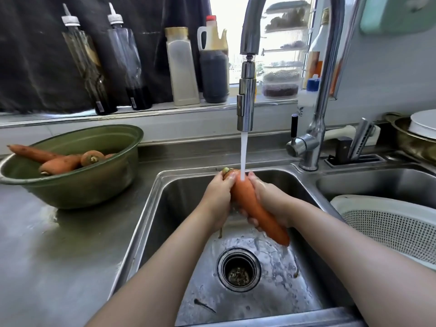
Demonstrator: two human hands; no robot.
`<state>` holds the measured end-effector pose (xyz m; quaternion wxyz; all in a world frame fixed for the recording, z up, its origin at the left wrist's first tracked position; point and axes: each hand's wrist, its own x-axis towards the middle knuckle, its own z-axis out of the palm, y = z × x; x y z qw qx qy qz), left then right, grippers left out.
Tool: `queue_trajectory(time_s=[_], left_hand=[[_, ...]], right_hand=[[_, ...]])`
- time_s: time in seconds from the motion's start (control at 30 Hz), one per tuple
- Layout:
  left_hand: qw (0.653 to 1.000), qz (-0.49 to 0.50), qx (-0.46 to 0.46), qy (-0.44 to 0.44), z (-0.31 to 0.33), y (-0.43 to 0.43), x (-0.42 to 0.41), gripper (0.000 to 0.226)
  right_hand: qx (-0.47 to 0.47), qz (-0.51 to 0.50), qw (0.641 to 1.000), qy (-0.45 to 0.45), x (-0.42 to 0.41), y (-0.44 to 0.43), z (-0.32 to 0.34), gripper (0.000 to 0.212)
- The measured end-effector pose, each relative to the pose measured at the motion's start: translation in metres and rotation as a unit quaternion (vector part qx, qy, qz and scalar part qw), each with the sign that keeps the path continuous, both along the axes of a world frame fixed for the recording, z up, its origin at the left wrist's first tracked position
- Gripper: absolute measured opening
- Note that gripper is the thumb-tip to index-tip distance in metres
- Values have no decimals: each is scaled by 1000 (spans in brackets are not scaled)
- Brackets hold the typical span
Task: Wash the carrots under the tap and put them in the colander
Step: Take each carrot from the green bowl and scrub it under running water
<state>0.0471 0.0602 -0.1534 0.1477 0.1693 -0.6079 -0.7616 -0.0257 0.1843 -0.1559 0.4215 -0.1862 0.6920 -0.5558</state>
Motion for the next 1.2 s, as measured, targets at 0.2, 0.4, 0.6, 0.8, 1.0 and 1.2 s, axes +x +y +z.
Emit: queue_trajectory(time_s=[0.2,0.4,0.6,0.8,1.0,1.2], left_hand=[[996,77,35,-26,8,0,3,37],[992,-103,72,33,9,-13,11,37],[999,32,-2,-20,15,4,3,27],[993,-121,2,12,13,-13,16,34],[997,-11,-82,-5,12,1,10,34],[996,-62,-64,-33,7,-14,13,38]], right_hand=[[15,-29,999,33,5,-7,0,84],[-3,3,1000,-27,-2,7,0,81],[-15,-8,1000,-7,4,-2,-2,90],[-1,-5,997,-81,3,4,5,94],[-55,11,994,-92,7,1,10,92],[-65,-11,998,12,8,6,8,68]])
